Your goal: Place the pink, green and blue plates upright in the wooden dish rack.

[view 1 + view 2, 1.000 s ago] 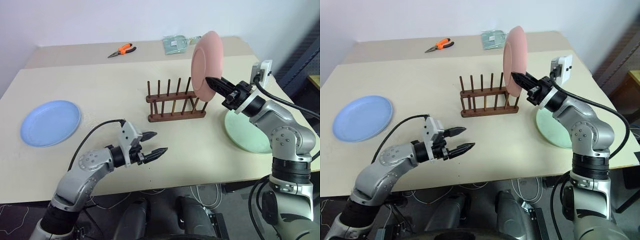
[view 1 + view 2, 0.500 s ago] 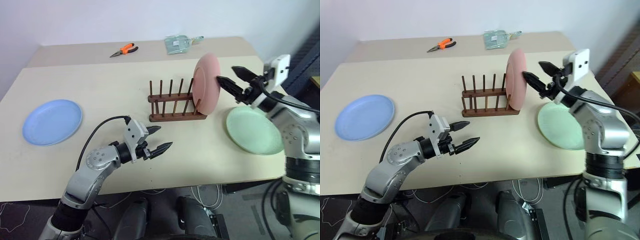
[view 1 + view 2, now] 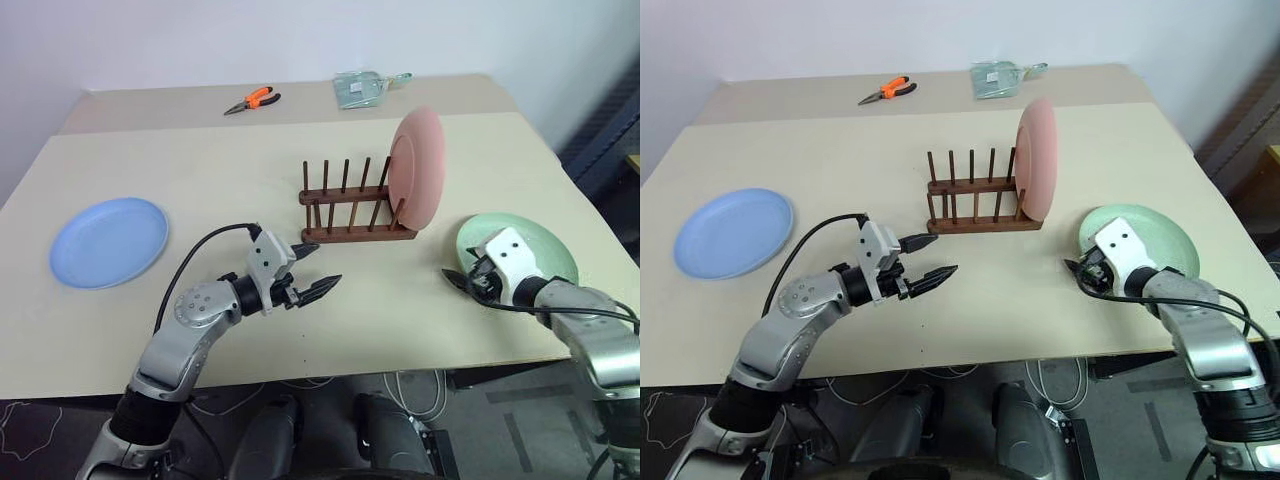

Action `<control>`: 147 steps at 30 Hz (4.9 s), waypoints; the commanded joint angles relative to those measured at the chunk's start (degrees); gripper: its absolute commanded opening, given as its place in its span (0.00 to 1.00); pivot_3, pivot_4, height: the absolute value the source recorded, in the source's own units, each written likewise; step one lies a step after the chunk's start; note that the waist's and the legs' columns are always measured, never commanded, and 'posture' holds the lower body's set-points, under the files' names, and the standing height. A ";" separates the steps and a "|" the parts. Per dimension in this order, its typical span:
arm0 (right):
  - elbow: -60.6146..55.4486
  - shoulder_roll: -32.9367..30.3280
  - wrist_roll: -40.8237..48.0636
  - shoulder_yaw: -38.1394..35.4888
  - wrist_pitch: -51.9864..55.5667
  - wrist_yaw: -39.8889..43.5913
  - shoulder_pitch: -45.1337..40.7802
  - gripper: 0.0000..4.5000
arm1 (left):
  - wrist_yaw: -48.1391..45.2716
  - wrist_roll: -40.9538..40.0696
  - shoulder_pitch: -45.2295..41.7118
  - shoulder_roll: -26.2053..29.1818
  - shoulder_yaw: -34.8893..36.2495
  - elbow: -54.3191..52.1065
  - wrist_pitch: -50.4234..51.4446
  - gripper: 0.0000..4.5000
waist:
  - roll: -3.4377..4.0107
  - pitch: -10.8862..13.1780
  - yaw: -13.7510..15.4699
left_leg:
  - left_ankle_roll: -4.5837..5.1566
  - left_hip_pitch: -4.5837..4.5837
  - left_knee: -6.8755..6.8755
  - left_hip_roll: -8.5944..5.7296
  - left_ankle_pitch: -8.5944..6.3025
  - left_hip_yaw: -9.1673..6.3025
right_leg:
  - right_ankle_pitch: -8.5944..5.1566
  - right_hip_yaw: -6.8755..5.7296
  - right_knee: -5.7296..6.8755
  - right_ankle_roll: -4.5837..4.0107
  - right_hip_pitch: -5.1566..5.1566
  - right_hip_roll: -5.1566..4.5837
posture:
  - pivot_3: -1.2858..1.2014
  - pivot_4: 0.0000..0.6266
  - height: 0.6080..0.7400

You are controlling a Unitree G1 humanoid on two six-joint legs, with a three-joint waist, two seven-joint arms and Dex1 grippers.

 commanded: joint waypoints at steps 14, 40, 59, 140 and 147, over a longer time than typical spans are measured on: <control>-2.13 1.57 -0.99 -10.92 -2.82 -8.10 -17.59 0.01 | 1.32 2.21 -1.46 -0.64 2.46 1.44 -3.36 0.78 | 0.13 0.07 -0.10 | 0.00 0.02 -0.01 0.02 0.00 -0.01 | 0.06 -0.03 0.01 0.11 0.01 0.05 | 0.52 0.24 0.98; -7.99 31.39 62.52 -8.48 11.72 -23.32 -35.69 0.01 | 2.72 2.70 1.91 1.62 10.84 4.97 -10.10 0.78 | 0.30 0.18 -0.71 | 0.00 -0.02 -0.13 -0.01 0.00 -0.16 | 0.15 -0.08 0.10 0.17 -0.14 0.02 | 0.52 0.24 0.98; 3.00 30.29 51.43 -7.75 7.95 -23.52 -38.40 0.78 | 1.43 0.05 3.18 1.51 10.51 1.98 -4.54 0.89 | 0.34 0.20 -1.65 | 0.00 -0.01 -0.12 0.02 0.01 -0.13 | 0.15 -0.06 0.18 0.17 -0.18 0.09 | 0.52 0.24 0.98; 14.10 24.53 -31.88 23.71 -47.66 -3.36 -45.89 0.00 | 47.25 -0.73 -9.93 4.47 37.88 0.46 -0.05 0.64 | -0.48 0.15 -1.94 | -0.71 0.10 -0.35 0.03 0.41 -0.16 | 0.28 -0.04 0.21 0.17 -0.24 0.26 | 0.52 0.24 0.98; -7.22 34.12 17.72 9.05 -15.89 2.45 -40.53 0.00 | 35.05 8.16 8.84 3.68 21.31 0.24 -6.86 0.64 | -0.51 0.13 -1.15 | -0.28 0.03 -0.25 -0.03 0.15 -0.38 | 0.28 -0.12 0.06 0.16 -0.07 0.14 | 0.52 0.24 0.98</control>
